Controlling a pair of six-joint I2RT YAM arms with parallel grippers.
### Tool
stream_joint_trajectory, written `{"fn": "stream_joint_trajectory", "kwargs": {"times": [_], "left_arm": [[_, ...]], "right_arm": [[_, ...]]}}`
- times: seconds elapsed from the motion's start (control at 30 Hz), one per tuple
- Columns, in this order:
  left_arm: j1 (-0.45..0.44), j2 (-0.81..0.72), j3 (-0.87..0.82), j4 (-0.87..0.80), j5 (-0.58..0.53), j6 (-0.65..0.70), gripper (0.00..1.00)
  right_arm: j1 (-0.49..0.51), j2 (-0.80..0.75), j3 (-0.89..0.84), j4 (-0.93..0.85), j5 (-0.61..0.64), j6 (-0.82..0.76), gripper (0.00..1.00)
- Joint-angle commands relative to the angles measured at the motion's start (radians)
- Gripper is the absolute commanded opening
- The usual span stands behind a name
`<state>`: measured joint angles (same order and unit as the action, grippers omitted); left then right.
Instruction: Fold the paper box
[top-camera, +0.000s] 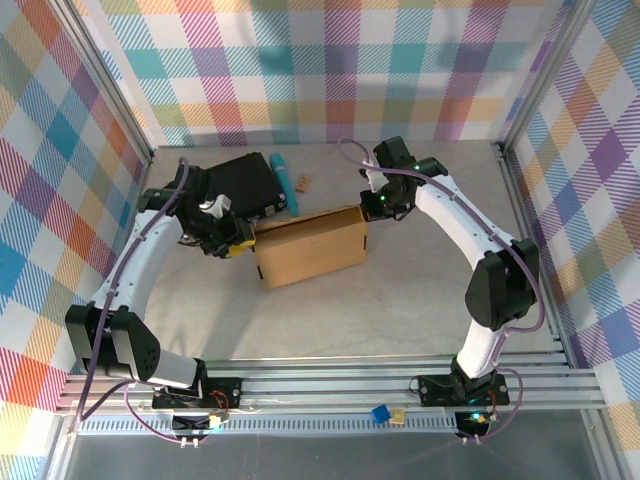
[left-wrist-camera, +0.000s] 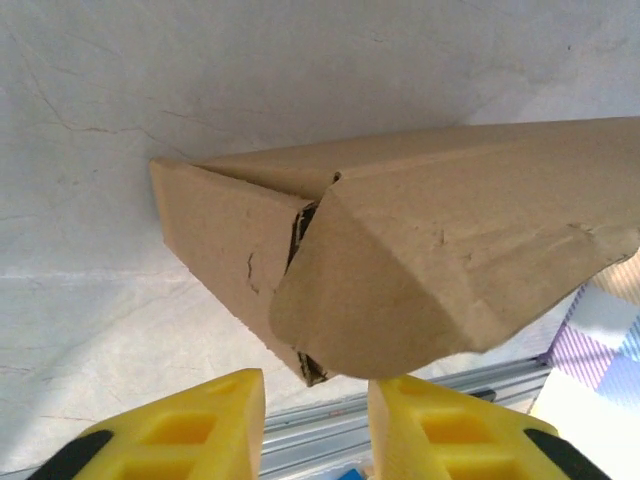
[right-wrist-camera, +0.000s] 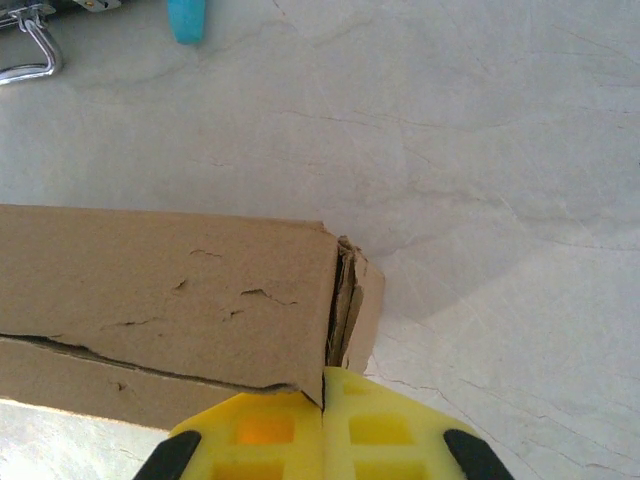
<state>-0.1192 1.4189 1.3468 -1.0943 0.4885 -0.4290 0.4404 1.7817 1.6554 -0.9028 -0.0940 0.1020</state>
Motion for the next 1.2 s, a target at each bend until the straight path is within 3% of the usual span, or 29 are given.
{"fn": "stream_joint_trajectory", "kwargs": {"times": [0.0, 0.17, 0.33, 0.47, 0.8, 1.17], "left_arm": [[-0.005, -0.052, 0.003, 0.007, -0.039, -0.008, 0.35], [-0.016, -0.086, 0.029, 0.056, -0.087, 0.004, 0.38], [-0.043, -0.067, 0.049, 0.071, -0.105, 0.085, 0.40], [-0.091, -0.054, 0.057, 0.055, -0.182, 0.148, 0.41], [-0.095, -0.004, 0.103, 0.082, -0.280, 0.202, 0.45], [-0.113, 0.054, 0.119, 0.073, -0.336, 0.283, 0.34]], "right_arm": [[-0.003, 0.012, 0.002, -0.048, 0.023, 0.030, 0.00], [-0.003, 0.010, 0.007, -0.054, 0.034, 0.046, 0.00], [0.002, 0.010, 0.014, -0.065, 0.057, 0.094, 0.00], [0.028, 0.003, 0.019, -0.068, 0.100, 0.129, 0.00], [0.073, -0.005, 0.043, -0.075, 0.190, 0.162, 0.00], [0.087, 0.005, 0.067, -0.087, 0.201, 0.174, 0.00]]}}
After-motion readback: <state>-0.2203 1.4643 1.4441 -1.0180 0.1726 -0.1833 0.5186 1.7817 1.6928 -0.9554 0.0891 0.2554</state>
